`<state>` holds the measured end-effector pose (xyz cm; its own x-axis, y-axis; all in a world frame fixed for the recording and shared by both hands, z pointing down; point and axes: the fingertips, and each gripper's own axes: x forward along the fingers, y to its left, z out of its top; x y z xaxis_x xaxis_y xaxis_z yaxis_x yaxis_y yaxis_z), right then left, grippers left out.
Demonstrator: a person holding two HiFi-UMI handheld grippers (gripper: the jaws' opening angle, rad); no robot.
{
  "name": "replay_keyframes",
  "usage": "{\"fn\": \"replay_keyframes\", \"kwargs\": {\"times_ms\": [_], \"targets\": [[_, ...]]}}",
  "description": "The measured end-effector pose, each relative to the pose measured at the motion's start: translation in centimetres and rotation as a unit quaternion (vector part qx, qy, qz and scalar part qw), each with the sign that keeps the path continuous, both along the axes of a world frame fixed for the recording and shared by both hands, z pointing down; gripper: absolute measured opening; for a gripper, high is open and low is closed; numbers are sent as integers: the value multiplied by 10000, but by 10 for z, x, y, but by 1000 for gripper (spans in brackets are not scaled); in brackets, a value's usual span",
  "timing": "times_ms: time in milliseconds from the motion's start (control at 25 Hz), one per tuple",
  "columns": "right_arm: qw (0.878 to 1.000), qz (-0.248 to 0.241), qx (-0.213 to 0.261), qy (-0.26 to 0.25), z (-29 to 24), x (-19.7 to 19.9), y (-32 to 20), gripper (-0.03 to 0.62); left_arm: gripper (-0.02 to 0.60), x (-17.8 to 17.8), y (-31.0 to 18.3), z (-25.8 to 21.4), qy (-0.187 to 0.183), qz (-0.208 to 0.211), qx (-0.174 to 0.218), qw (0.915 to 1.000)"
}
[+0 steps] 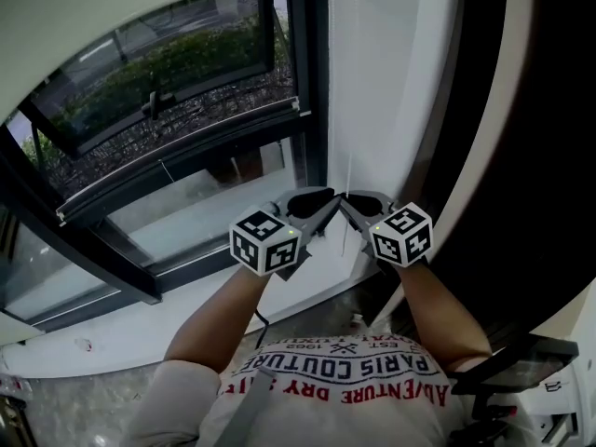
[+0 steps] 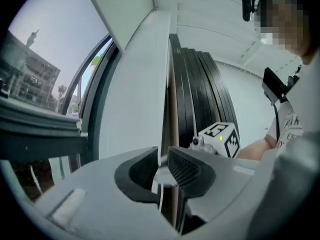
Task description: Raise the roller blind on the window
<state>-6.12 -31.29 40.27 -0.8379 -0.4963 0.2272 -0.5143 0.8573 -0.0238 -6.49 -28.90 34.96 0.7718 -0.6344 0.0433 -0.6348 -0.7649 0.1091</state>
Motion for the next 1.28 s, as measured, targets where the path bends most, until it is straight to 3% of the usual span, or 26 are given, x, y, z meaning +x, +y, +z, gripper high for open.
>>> {"fn": "replay_keyframes", "kwargs": {"times_ms": [120, 320, 520, 720, 1040, 1080, 1280], "targets": [[10000, -58, 34, -18, -2, -4, 7, 15, 68, 2, -5, -61, 73, 83, 422, 9991], [9999, -117, 68, -70, -4, -5, 17, 15, 71, 17, -15, -118, -197, 51, 860, 9961], [9999, -54, 66, -125, -5, -4, 17, 15, 71, 22, -23, -126, -430, -46, 840, 9955], [9999, -1, 87, -133, -4, 3, 14, 15, 70, 17, -25, -139, -223, -220, 947, 9950], [9997, -60, 245, -12, -4, -1, 20, 15, 61, 33, -31, -160, -352, -20, 1004, 9943], [9997, -58, 246, -16, -4, 0, 20, 15, 17, 33, -31, -159, -330, 20, 975, 9947], [9997, -49, 247, -56, -5, 1, 19, 15, 5, 30, -32, -160, -40, 147, 779, 9968]]}}
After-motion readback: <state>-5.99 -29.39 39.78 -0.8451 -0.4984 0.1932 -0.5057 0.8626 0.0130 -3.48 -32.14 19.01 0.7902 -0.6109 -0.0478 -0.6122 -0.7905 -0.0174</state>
